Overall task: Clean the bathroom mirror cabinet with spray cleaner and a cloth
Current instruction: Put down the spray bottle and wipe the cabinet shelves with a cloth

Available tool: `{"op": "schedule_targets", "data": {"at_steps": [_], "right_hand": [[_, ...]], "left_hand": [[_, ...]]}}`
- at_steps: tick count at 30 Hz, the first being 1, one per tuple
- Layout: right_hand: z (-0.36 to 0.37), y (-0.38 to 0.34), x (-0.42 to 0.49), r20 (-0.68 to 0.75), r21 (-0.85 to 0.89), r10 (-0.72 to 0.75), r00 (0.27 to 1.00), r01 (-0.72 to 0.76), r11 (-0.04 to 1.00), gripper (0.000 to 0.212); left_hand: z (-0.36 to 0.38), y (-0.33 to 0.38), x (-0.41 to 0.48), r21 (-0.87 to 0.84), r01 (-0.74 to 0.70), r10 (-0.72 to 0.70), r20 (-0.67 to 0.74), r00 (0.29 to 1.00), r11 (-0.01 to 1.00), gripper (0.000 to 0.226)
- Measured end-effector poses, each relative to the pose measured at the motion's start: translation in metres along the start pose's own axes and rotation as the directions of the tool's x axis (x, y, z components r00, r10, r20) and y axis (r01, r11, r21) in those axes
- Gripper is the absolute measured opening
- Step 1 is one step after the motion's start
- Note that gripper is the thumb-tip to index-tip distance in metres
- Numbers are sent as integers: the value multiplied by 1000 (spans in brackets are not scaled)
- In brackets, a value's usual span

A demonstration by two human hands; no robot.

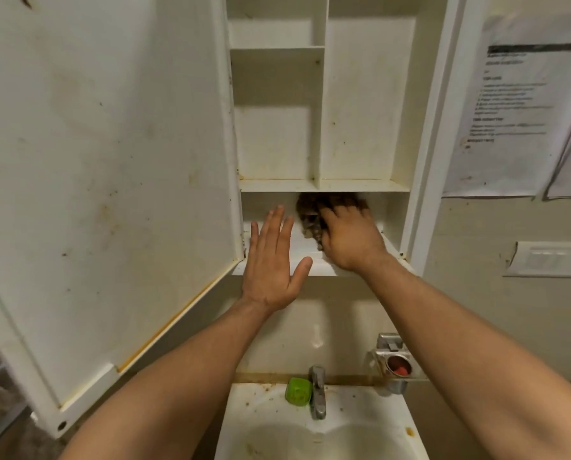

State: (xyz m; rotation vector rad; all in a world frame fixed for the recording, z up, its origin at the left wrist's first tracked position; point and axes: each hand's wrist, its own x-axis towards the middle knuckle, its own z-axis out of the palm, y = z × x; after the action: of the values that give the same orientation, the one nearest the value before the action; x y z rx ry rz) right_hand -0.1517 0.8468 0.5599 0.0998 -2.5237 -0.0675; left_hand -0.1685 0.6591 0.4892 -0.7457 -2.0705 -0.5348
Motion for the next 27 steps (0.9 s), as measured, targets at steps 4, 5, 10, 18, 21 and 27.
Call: {"op": "schedule_targets", "data": {"at_steps": [4,5,10,18,21,27], "right_hand": [[-4,4,-5,20,257,476,879,-465,847,51],[-8,-2,2,27,244,501,865,-492,836,49],[-3,-48,14,-17,47,273,962,-272,961,41],[-15,9,3,21,-386,186,982,-164,908,43],[-17,31,-2,68,-478,139,988,-90,873,53],[-19,20,7,191,-563,202,960,-62,824,72]], "left_hand": [[-4,2,1,-9,36,-35,39,999,999,74],[-5,3,1,-25,42,-41,46,998,999,73],[-7,1,0,-54,95,-92,51,994,994,77],[-6,-1,-2,-16,67,-66,65,996,998,75],[-4,-2,-1,-10,63,-63,59,996,998,75],[-8,1,-1,-14,80,-78,88,993,997,72]]}}
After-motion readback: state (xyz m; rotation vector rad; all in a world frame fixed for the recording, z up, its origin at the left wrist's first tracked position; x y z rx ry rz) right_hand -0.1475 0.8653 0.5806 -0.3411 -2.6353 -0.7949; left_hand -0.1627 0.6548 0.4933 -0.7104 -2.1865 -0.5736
